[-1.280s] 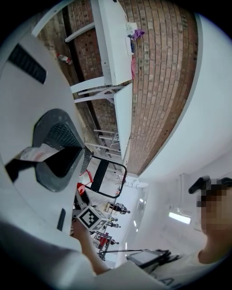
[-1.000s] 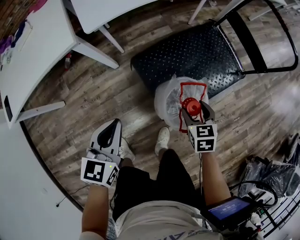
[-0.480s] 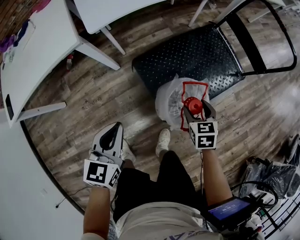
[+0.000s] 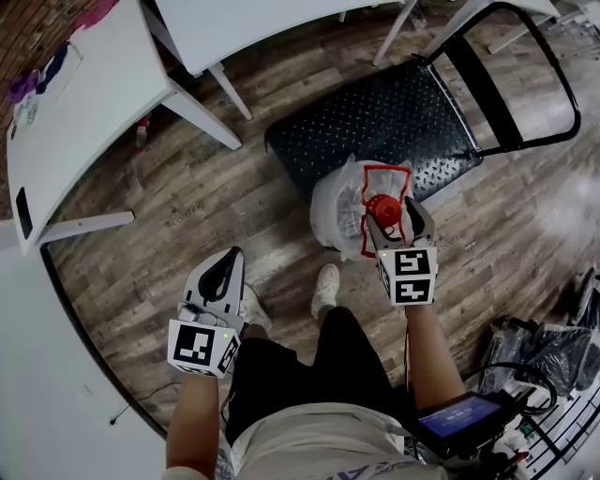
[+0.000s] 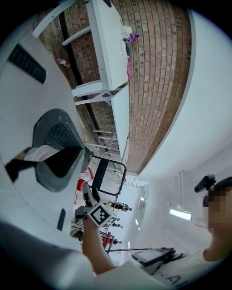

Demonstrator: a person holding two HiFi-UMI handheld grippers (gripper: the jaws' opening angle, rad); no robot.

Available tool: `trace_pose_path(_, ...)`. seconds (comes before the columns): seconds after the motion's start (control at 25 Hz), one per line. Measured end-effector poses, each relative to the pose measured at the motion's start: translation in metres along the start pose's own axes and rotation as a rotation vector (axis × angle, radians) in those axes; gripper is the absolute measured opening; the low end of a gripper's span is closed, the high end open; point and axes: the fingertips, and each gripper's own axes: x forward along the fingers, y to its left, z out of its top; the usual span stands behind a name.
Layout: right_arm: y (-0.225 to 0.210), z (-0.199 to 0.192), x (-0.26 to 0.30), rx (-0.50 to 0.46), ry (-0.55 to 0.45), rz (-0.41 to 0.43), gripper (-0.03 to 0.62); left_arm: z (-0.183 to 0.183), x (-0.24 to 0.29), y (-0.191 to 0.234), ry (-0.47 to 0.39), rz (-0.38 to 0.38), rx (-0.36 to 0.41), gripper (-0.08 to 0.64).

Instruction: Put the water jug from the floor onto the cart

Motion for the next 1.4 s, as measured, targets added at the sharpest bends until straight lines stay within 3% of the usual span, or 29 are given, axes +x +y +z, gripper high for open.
trace_pose_path(0.6,0.046,0.097,-0.099,-0.022,-0.209,-0.075,0.311,0.06,-0.051,0.006,-0.116,-0.092,0.083,0.0)
trace_pose_path(0.96,0.117,0.171,-0.208,0.005,-0.442,-0.172,0.308,0.115,-0.12,0.025,-0.254,-0.185,0.154,0.0)
trace_pose_path(1.16,0.153,0.194,-0.268,0.009,-0.546,-0.236,0.275,0.137,-0.158,0.024,-0.285,-0.246,0.203,0.0)
trace_pose_path(1.32,0.17,0.202,-0.302,0.0,-0.599,-0.243,0.253,0.158,-0.183,0.015,-0.316,-0.253,0.212,0.0)
trace_pose_path(1.4,0.172,0.204,-0.318,0.006,-0.622,-0.238,0.246,0.172,-0.196,0.0,-0.338,-0.253,0.275,0.0)
